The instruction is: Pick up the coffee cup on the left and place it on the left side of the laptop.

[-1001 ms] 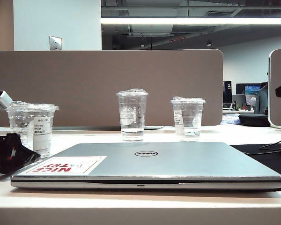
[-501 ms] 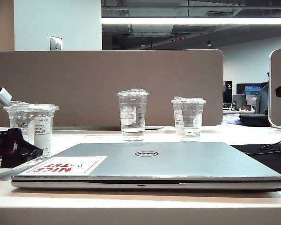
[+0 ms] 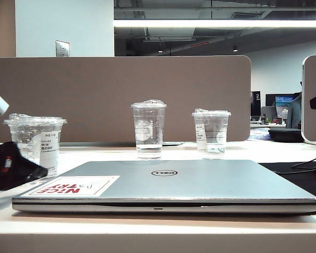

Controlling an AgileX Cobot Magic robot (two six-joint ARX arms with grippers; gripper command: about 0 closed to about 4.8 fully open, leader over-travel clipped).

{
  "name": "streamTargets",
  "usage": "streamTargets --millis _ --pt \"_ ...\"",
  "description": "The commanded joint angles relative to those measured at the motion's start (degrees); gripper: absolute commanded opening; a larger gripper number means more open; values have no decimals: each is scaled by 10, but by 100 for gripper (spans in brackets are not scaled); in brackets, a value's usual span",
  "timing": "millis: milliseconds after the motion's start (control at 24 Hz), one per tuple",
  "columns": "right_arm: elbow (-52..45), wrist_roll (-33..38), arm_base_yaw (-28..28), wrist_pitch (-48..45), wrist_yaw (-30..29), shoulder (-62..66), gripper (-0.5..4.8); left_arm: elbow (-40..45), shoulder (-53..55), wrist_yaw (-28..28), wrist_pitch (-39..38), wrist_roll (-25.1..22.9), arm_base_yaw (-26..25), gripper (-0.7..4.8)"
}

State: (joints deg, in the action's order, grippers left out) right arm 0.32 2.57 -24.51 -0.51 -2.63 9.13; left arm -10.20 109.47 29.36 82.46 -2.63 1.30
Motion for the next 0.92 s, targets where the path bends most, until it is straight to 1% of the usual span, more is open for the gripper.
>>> streamTargets --millis 42,167,292,375,501,584,667,709,751,793,834,876,918 --pt "-2 0 0 -10 1 -1 -5 41 -28 -19 9 11 -2 479" --pt "-2 0 0 -10 1 -2 -5 69 -71 -34 9 11 -2 479" --pt "-2 0 0 -10 1 -6 -5 98 -114 -69 9 11 -2 479" --pt "-2 0 0 -10 1 -11 -5 99 -144 -75 -17 30 -2 479" --pt "-2 0 0 -10 0 -22 -5 99 -176 -75 -10 64 -2 479" --pt "-2 0 3 -8 0 -35 -5 99 -196 -73 2 77 -2 479" --pt "-2 0 10 -9 -1 -52 -5 99 -223 -73 3 77 -2 479" --pt "-2 0 15 -8 -1 -57 -5 99 -232 -73 3 78 -2 444" --pt "-2 0 22 -8 -1 -63 -5 99 -241 -73 3 85 -2 270" --pt "-2 0 32 -8 -1 -68 -5 99 -252 -72 3 95 -2 120" --pt "-2 0 42 -8 -1 -72 -5 99 -259 -70 3 102 -2 33" --pt "-2 0 54 -8 -1 -77 -5 99 -267 -71 3 106 -1 -14" --pt "-2 0 79 -8 -1 -87 -5 99 -282 -76 3 115 1 -5"
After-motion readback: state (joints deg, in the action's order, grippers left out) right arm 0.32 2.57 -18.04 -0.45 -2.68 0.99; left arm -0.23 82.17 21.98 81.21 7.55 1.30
